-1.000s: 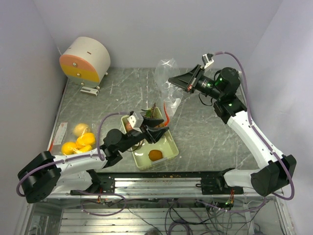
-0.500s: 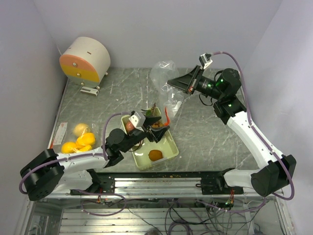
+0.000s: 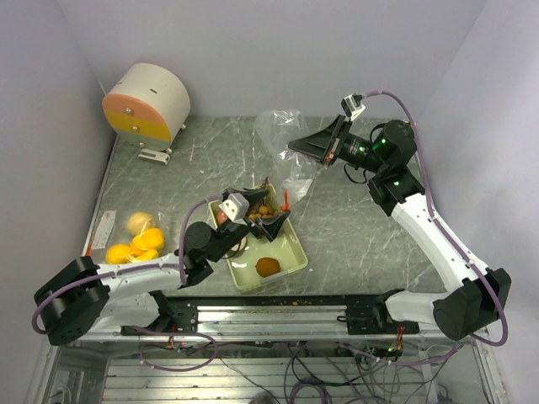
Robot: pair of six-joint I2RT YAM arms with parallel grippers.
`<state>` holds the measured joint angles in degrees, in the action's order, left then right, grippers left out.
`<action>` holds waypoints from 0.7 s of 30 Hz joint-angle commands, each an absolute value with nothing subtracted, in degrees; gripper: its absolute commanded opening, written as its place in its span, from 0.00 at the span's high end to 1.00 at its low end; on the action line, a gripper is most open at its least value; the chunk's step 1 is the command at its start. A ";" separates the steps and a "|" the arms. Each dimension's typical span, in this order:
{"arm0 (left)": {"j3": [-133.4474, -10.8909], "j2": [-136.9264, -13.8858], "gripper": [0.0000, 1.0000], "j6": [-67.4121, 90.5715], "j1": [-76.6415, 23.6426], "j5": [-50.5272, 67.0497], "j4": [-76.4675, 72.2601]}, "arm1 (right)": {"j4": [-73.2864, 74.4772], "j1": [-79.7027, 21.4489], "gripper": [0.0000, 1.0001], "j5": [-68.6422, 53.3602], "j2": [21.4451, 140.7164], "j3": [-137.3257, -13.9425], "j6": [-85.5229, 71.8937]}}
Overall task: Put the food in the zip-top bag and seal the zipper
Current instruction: Open the zipper of the food storage bag.
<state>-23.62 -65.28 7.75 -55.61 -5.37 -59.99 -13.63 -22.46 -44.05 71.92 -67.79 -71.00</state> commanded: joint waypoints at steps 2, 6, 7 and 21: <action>-25.59 -68.76 0.11 6.16 -55.83 -4.02 -67.13 | -19.35 -22.24 1.00 -47.83 71.37 -66.47 -74.54; -26.24 -70.48 0.02 6.89 -55.88 -2.19 -70.72 | -22.43 -22.25 1.00 -49.93 72.19 -64.90 -76.83; -26.44 -70.78 0.00 6.89 -55.84 -1.87 -71.19 | -23.56 -22.24 1.00 -50.31 72.28 -64.38 -77.69; -28.46 -72.12 0.90 6.55 -55.84 -1.60 -70.63 | -23.91 -22.41 1.00 -53.00 71.63 -63.67 -76.77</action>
